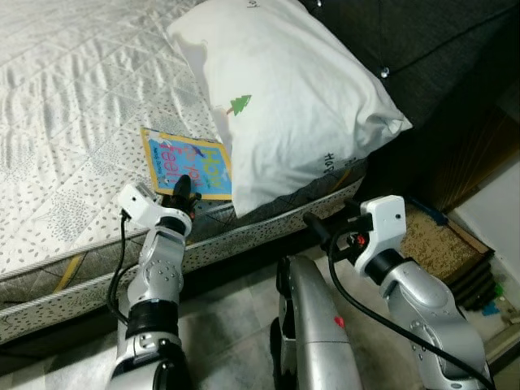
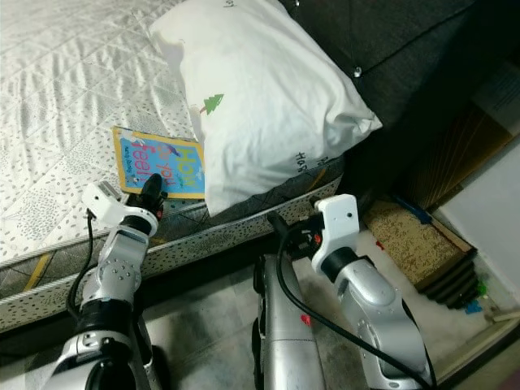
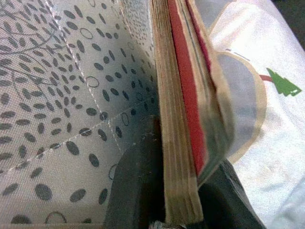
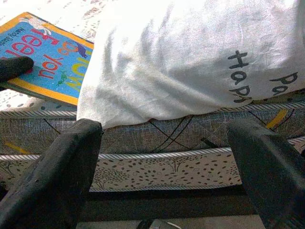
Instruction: Clean up the room
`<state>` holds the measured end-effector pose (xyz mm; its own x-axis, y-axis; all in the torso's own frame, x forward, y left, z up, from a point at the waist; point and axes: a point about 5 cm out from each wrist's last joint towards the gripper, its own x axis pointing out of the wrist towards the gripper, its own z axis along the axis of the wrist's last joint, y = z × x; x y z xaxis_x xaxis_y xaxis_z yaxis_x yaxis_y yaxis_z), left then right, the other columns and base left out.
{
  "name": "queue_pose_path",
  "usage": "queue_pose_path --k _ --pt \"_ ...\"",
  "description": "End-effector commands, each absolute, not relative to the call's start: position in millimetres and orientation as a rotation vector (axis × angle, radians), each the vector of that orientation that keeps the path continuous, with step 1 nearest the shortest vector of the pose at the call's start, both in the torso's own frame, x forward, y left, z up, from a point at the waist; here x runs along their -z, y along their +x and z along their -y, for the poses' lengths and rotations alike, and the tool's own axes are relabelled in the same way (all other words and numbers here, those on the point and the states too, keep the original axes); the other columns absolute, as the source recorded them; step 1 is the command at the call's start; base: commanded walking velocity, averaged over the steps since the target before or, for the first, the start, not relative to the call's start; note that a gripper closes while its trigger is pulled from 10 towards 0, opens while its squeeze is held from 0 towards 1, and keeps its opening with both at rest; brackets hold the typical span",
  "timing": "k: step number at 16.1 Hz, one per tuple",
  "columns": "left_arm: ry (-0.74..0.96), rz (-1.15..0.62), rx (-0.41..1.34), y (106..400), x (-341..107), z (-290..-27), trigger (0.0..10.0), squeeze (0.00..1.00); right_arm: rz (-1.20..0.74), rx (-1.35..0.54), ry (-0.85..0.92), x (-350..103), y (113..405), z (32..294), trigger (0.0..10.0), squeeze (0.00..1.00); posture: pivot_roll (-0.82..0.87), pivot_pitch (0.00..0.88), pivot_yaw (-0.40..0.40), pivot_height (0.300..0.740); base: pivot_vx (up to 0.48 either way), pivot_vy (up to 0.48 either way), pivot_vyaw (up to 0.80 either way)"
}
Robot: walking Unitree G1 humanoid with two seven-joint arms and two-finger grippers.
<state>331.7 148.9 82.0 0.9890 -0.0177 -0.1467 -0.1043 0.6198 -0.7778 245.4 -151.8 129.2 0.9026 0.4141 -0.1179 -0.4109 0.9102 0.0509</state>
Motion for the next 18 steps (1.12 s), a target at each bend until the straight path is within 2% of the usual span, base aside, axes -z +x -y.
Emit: queue_pose_path --k 1,4,12,15,18 --pt "-0.869 -0.315 -0.092 321.0 -49.5 -145.3 10.0 0.05 -0.134 -0.422 0.017 -127.8 246.4 154.6 10.0 0.0 -0.24 0.147 -0.074 0.478 0.0 0.0 0.0" --pt "-0.831 -0.304 -0.123 333.5 -59.0 -161.0 10.0 1.0 -0.132 -0.416 0.01 -127.8 247.2 156.9 10.0 0.0 -0.25 0.145 -0.07 0.478 0.0 0.0 0.0" --pt "-0.634 -0.374 -0.177 339.8 -59.4 -176.7 10.0 1.0 -0.125 -0.423 0.02 -123.8 254.0 151.4 10.0 0.0 -0.2 0.119 -0.052 0.478 0.0 0.0 0.0" --pt "-0.419 -0.436 -0.137 342.2 -61.0 -175.6 10.0 1.0 -0.116 -0.434 0.036 -121.9 261.3 144.4 10.0 0.0 -0.17 0.109 -0.04 0.478 0.0 0.0 0.0" --pt "-0.335 -0.507 -0.089 341.8 -58.7 -173.8 10.0 1.0 -0.109 -0.437 0.048 -120.5 265.8 141.0 10.0 0.0 -0.15 0.098 -0.021 0.478 0.0 0.0 0.0"
